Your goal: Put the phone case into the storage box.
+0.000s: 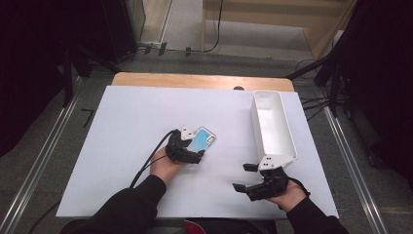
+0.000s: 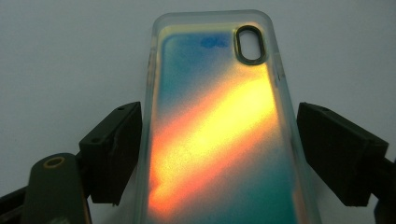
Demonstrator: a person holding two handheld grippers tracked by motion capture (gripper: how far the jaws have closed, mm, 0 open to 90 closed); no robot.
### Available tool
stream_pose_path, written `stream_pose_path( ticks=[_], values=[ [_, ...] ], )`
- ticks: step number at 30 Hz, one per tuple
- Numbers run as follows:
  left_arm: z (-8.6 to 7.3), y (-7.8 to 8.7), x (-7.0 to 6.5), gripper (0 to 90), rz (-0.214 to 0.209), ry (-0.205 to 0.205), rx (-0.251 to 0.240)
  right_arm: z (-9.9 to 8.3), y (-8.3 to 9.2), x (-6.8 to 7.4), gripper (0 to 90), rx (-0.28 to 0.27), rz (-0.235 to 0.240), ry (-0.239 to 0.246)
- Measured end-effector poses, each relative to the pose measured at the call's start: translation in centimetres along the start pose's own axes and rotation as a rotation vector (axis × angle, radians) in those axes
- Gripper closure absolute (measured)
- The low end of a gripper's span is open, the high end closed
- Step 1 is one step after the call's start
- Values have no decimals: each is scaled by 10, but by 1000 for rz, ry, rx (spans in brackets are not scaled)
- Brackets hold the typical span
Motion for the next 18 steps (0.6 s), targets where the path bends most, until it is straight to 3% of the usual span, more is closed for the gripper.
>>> stream_pose_path(
  ticks=[18],
  values=[
    [19, 23, 11, 168, -118, 152, -63, 0, 0, 0, 189, 2, -2, 8]
  ],
)
Point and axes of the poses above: each handheld gripper's, and its own axes: y roughly backward along the jaws, z roughly out of its top, x roughly to its left, the point moved 4 cm from there along -y, roughly forward along the jaws, and after that the axes turned 15 degrees about z, right-handed, at the moved point
